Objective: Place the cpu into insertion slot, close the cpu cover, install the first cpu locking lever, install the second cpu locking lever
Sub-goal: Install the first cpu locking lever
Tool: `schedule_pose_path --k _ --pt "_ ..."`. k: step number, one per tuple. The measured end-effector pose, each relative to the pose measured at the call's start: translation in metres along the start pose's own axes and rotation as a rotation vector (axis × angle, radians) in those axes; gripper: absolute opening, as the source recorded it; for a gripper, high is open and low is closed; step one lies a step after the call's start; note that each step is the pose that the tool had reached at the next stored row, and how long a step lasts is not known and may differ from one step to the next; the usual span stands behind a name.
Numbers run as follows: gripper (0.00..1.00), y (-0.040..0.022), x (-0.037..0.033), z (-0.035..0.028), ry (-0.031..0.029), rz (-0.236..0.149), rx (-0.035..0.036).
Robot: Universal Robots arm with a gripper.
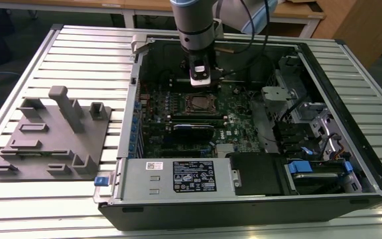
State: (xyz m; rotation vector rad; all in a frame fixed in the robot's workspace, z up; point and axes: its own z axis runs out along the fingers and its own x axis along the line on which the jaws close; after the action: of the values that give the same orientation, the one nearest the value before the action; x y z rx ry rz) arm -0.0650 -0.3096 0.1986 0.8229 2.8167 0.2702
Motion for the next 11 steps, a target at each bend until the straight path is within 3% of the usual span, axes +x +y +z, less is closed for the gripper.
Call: schedule_pose_path --k 4,11 --pt "0.11 0.0013 0.0015 0.0003 -0.0046 -0.002 0.0035" --pt "0.11 0.0013 0.0024 0.0003 -0.0058 -0.002 0.0030"
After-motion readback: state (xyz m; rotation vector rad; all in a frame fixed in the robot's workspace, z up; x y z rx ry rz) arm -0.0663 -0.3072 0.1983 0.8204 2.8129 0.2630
